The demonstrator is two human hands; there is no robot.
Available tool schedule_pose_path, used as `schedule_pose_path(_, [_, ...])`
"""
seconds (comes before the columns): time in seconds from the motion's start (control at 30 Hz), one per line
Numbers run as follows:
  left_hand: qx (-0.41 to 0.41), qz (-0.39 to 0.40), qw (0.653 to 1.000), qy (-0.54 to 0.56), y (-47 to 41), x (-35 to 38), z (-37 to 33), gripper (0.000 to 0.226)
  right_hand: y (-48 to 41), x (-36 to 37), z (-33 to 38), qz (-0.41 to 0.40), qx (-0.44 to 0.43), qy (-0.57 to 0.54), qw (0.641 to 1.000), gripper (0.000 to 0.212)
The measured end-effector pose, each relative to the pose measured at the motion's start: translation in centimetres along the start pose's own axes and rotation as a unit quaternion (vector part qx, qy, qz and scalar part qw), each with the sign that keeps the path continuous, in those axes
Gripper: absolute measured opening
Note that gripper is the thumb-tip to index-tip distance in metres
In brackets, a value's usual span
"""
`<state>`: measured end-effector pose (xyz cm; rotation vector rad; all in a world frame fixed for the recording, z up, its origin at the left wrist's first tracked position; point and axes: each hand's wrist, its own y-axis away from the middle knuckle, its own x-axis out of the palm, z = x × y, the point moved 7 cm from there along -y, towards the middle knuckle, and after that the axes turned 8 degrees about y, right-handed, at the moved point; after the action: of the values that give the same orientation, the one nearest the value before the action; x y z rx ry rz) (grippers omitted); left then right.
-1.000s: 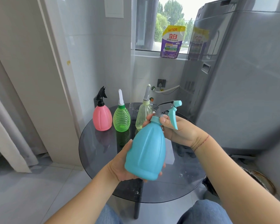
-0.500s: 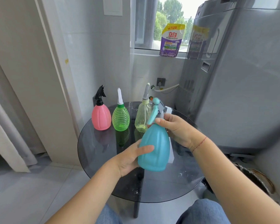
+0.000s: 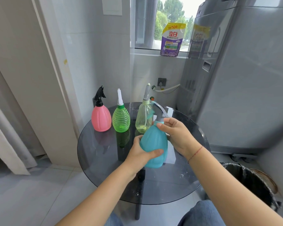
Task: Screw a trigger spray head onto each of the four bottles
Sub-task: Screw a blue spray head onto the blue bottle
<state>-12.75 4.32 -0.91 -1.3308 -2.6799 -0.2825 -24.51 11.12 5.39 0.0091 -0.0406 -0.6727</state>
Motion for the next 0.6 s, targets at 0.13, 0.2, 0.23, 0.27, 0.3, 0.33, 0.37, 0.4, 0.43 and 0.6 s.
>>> schedule_pose_path(0.13, [0.028, -0.011, 0.999, -0.019, -0.1, 0.4, -0.1, 0.082, 0.0, 0.4, -0.3, 0.0, 0.013, 0.005, 1.0, 0.04])
schedule_pose_path(0.2, [0.023, -0.01, 0.999, -0.021, -0.2, 0.2, 0.0, 0.082, 0.2, 0.8, -0.4, 0.048, 0.031, 0.017, 0.998, 0.047])
schedule_pose_path(0.23, [0.021, -0.011, 1.0, -0.019, -0.2, 0.1, 0.0, 0.081, 0.3, 0.9, -0.5, 0.066, 0.036, 0.012, 0.997, 0.042])
schedule_pose_path(0.27, [0.021, -0.011, 1.0, -0.014, -0.2, 0.0, -0.1, 0.081, 0.3, 0.8, -0.4, 0.073, 0.034, 0.005, 0.997, 0.035])
schedule_pose_path(0.3, [0.021, -0.012, 1.0, -0.014, -0.2, -0.1, -0.1, 0.08, 0.3, 0.7, -0.4, 0.066, 0.027, 0.002, 0.997, 0.03])
schedule_pose_path(0.33, [0.026, -0.017, 0.999, -0.02, -0.2, 0.0, -0.2, 0.078, 0.1, 0.6, -0.4, 0.047, 0.019, 0.003, 0.999, 0.026])
schedule_pose_path(0.37, [0.033, -0.031, 0.998, -0.036, -0.2, 0.0, -0.3, 0.077, 0.1, 0.6, -0.4, 0.018, 0.013, 0.004, 1.0, 0.024])
schedule_pose_path(0.4, [0.041, -0.054, 0.996, -0.062, -0.2, 0.1, -0.4, 0.077, -0.1, 0.5, -0.5, -0.016, 0.011, 0.006, 1.0, 0.026])
schedule_pose_path(0.43, [0.05, -0.081, 0.991, -0.092, -0.2, 0.1, -0.5, 0.078, -0.1, 0.6, -0.6, -0.045, 0.01, 0.009, 0.999, 0.032])
schedule_pose_path(0.6, [-0.004, 0.004, 1.0, -0.029, -0.1, 0.8, 0.4, 0.103, 0.3, 0.5, 0.7, -0.048, -0.037, 0.065, 0.996, 0.032])
